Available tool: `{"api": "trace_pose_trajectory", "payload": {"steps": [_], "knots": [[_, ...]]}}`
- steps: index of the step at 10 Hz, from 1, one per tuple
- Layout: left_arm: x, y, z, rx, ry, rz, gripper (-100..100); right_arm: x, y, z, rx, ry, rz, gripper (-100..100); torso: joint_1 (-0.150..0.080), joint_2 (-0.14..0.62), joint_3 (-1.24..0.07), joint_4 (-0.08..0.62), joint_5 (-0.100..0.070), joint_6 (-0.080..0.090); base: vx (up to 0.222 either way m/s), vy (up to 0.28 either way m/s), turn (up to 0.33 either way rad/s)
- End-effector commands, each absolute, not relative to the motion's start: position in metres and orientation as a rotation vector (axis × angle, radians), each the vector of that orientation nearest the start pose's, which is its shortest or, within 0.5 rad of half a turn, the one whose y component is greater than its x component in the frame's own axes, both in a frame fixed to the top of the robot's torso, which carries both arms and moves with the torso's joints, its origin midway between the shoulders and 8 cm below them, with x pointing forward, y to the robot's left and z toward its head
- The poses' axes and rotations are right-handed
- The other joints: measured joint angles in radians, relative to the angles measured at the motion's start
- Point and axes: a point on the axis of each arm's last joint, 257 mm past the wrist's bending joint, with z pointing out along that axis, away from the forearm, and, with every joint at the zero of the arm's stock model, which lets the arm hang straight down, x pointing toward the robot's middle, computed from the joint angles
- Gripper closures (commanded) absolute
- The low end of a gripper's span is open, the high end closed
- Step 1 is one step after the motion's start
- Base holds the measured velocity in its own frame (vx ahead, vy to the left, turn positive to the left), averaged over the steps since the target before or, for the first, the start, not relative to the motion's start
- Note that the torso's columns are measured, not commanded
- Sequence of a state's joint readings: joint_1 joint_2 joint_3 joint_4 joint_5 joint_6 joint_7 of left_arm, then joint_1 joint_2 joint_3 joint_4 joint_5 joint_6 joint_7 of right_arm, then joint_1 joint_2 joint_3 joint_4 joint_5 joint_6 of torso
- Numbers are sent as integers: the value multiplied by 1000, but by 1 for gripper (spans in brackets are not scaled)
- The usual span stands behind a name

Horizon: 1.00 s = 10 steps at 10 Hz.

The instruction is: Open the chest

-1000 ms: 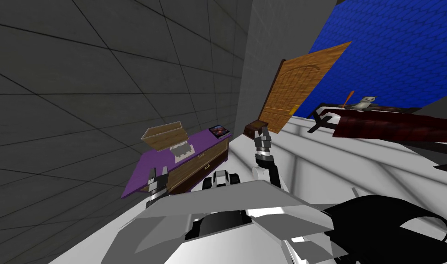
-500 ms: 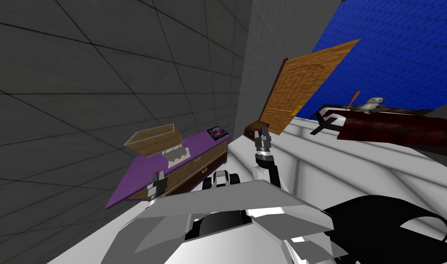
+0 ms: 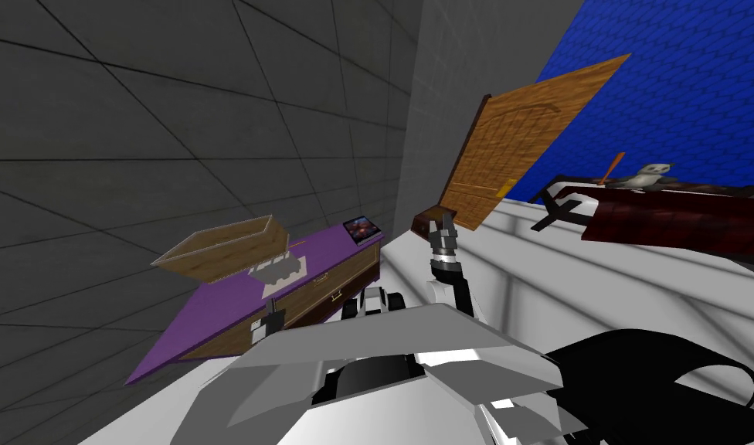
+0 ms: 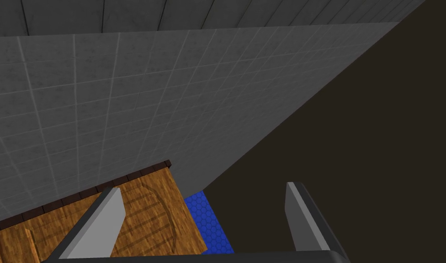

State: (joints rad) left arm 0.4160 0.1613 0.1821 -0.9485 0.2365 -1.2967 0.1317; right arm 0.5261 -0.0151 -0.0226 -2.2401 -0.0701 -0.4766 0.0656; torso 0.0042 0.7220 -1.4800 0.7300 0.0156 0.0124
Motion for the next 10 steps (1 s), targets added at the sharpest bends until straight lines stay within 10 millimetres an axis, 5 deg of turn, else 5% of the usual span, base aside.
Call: {"api": "trace_pose_trajectory", "payload": {"steps": [1,4,8,10], "knots": [[228,424,-347,-1166,705,-1026,-100,350,-300,-6,733,656,1233,0,1,-3,0,-3,6,2,74,-138,31],[215,401,-367,-1240,665,-1027,-100,350,-300,-6,733,656,1233,0,-3,15,4,7,-14,-12,81,-136,30],[208,367,-384,-1324,599,-1035,-100,350,-300,-6,733,656,1233,0,-1,18,5,9,-15,-12,28,-44,27],[212,378,-379,-1316,605,-1034,-100,350,-300,-6,733,656,1233,0,-3,17,4,8,-15,-12,2,-2,7]]}}
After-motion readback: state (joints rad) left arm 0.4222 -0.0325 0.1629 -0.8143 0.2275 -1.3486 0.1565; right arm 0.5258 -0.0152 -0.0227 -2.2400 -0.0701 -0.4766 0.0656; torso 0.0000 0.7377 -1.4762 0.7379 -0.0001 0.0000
